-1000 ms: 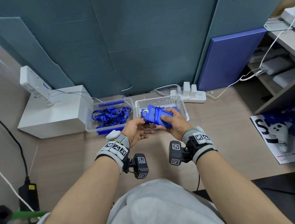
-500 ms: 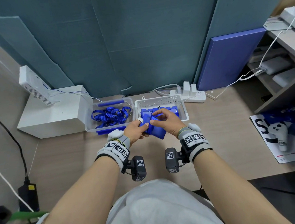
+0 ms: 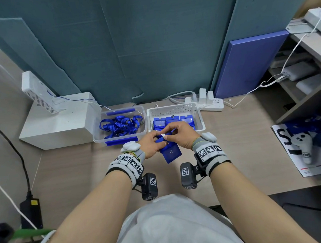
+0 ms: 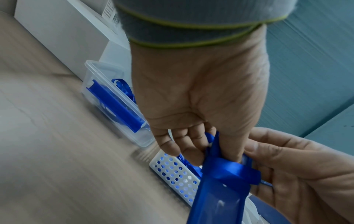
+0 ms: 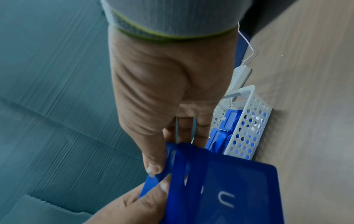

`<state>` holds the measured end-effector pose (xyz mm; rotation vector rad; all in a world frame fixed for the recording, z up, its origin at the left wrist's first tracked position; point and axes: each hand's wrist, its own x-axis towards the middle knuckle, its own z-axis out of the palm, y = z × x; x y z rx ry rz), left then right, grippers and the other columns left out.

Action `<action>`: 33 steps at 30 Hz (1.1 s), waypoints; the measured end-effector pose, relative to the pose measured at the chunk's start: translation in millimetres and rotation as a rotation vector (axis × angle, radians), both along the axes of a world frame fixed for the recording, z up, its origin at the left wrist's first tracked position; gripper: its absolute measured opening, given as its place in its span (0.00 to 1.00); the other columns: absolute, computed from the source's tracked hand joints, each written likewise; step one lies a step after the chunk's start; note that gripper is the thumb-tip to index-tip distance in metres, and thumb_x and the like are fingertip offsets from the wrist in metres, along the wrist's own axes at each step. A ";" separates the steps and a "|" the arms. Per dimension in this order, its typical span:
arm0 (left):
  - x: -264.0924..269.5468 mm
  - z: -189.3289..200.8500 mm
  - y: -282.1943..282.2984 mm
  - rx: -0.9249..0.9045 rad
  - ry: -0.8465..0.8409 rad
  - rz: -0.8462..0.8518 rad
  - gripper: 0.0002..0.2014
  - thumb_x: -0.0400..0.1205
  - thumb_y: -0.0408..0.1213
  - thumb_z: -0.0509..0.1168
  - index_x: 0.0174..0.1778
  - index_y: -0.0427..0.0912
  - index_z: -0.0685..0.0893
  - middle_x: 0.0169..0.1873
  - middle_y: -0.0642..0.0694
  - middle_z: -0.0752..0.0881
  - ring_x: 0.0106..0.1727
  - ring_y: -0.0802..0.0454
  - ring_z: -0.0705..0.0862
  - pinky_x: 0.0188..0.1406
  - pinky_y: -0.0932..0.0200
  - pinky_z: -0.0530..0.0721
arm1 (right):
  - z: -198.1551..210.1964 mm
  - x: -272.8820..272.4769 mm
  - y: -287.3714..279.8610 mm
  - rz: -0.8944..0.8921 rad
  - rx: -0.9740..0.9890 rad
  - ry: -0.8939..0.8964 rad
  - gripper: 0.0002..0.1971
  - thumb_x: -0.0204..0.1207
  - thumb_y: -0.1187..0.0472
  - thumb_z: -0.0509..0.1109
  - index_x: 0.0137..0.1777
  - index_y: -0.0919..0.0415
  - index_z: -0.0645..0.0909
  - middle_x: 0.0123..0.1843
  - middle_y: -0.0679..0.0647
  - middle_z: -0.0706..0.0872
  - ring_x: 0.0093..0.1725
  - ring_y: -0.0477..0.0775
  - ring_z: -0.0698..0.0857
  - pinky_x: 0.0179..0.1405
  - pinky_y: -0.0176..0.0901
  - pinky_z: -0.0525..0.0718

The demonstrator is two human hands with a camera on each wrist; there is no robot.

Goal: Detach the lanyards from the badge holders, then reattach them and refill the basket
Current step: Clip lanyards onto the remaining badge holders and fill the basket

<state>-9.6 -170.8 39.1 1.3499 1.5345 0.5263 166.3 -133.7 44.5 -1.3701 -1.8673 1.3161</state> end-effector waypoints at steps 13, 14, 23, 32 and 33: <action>4.1 1.7 -0.7 0.038 0.013 0.009 0.13 0.79 0.39 0.75 0.57 0.42 0.82 0.36 0.49 0.86 0.36 0.55 0.83 0.34 0.66 0.81 | 0.9 2.0 -2.1 0.037 0.020 -0.058 0.02 0.75 0.64 0.78 0.46 0.56 0.90 0.47 0.45 0.86 0.47 0.47 0.84 0.56 0.49 0.85; 4.3 1.7 -1.1 0.035 0.012 0.005 0.12 0.80 0.38 0.75 0.56 0.42 0.82 0.35 0.49 0.86 0.35 0.56 0.82 0.33 0.67 0.81 | 0.5 2.7 -2.4 0.045 0.022 -0.060 0.02 0.76 0.64 0.78 0.46 0.56 0.90 0.47 0.45 0.85 0.47 0.46 0.83 0.56 0.47 0.84; 4.1 4.4 -2.2 0.037 0.019 -0.007 0.09 0.79 0.37 0.75 0.51 0.48 0.82 0.36 0.52 0.86 0.35 0.58 0.82 0.33 0.69 0.78 | -3.4 5.5 -0.7 0.036 0.009 -0.040 0.05 0.74 0.64 0.80 0.45 0.54 0.89 0.43 0.49 0.91 0.48 0.54 0.90 0.56 0.56 0.89; 4.7 4.8 -2.1 0.042 0.057 -0.017 0.09 0.80 0.37 0.75 0.52 0.47 0.82 0.36 0.52 0.85 0.36 0.57 0.82 0.33 0.66 0.76 | -2.6 4.4 -1.0 0.065 0.035 -0.063 0.03 0.76 0.65 0.78 0.45 0.56 0.88 0.45 0.50 0.90 0.48 0.51 0.86 0.54 0.53 0.89; 4.8 5.0 -2.4 0.044 0.060 -0.019 0.09 0.79 0.37 0.75 0.51 0.47 0.82 0.36 0.52 0.85 0.36 0.56 0.82 0.33 0.66 0.76 | -2.4 4.6 -0.6 0.073 0.039 -0.064 0.03 0.76 0.65 0.78 0.45 0.56 0.88 0.45 0.50 0.90 0.48 0.53 0.87 0.53 0.53 0.89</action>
